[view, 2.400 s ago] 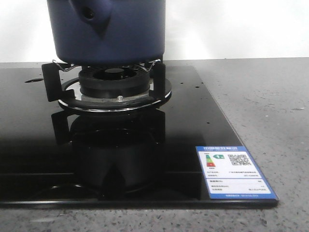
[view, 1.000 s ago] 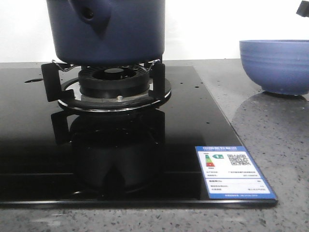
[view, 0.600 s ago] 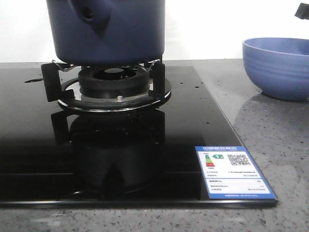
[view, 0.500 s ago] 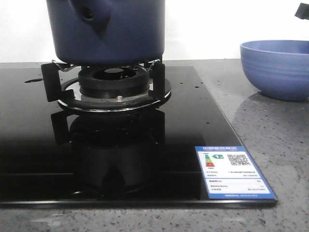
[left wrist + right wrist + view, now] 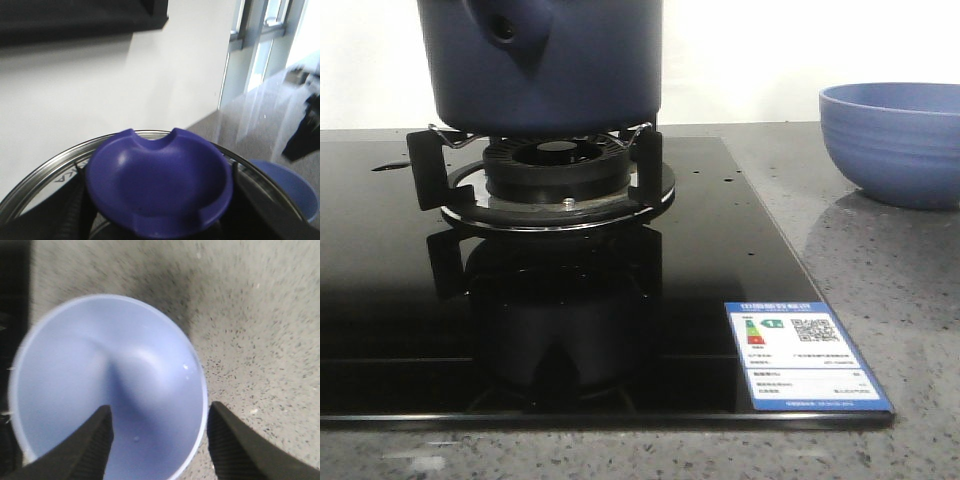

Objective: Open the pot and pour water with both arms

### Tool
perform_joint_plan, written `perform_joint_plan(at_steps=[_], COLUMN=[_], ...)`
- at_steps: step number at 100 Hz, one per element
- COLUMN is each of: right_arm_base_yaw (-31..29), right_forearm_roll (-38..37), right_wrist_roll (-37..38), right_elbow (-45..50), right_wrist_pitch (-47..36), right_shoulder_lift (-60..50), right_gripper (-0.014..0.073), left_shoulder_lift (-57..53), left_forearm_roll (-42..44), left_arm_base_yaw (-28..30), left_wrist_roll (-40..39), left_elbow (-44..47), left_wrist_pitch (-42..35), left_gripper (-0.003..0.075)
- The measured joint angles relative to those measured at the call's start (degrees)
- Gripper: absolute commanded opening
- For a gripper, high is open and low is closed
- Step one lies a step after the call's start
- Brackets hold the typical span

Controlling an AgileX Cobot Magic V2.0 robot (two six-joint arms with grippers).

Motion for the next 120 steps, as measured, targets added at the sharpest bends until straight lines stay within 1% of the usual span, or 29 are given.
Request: perform_joint_plan(at_steps=[16, 33, 49, 61, 78, 120], right_arm_base_yaw=[0.0, 0.0, 0.0, 0.0, 0.0, 0.0], right_forearm_roll=[0.6, 1.6, 2.9, 3.3, 3.4, 4.2], right_wrist_roll=[0.0, -0.2, -0.5, -0.7, -0.7, -1.8], right_elbow=[0.0, 0.0, 0.0, 0.0, 0.0, 0.0], right_wrist_pitch=[0.0, 0.0, 0.0, 0.0, 0.0, -0.1], right_shoulder_lift=[-5.0, -7.3, -7.5, -7.5, -7.5, -7.5], right_gripper=[0.0379, 0.0379, 0.0379, 0.0379, 0.0379, 0.0379], left_shoulder_lift=[3.9, 6.8, 7.5, 7.5, 7.5, 9.1], left_forearm_roll=[2.2, 3.5, 4.1, 4.6, 8.0, 8.1], left_arm_base_yaw=[-1.4, -1.5, -1.6, -2.6, -4.8, -4.8], left_wrist_roll=[0.0, 0.0, 0.0, 1.3, 3.0, 3.1], left_elbow=[0.0, 0.0, 0.0, 0.0, 0.0, -0.2], left_wrist_pitch=[-0.2, 0.5, 0.8, 1.0, 0.3, 0.0], left_gripper=[0.0324, 0.0324, 0.0325, 0.0324, 0.0324, 0.0324])
